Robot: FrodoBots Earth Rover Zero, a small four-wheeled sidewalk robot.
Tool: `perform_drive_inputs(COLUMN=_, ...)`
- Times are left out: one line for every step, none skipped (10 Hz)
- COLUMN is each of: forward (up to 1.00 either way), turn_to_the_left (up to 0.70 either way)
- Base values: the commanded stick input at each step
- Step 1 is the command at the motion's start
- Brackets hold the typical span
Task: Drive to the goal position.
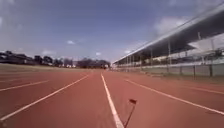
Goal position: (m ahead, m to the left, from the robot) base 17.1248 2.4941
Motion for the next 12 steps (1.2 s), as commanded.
perform_drive_inputs(forward=0.70, turn_to_the_left=0.00)
perform_drive_inputs(forward=0.70, turn_to_the_left=0.00)
perform_drive_inputs(forward=0.70, turn_to_the_left=0.00)
perform_drive_inputs(forward=0.70, turn_to_the_left=0.00)
perform_drive_inputs(forward=0.70, turn_to_the_left=0.00)
perform_drive_inputs(forward=0.70, turn_to_the_left=0.00)
perform_drive_inputs(forward=0.70, turn_to_the_left=0.00)
perform_drive_inputs(forward=0.70, turn_to_the_left=0.00)
perform_drive_inputs(forward=0.70, turn_to_the_left=0.00)
perform_drive_inputs(forward=0.70, turn_to_the_left=0.00)
perform_drive_inputs(forward=0.70, turn_to_the_left=0.00)
perform_drive_inputs(forward=0.70, turn_to_the_left=0.00)
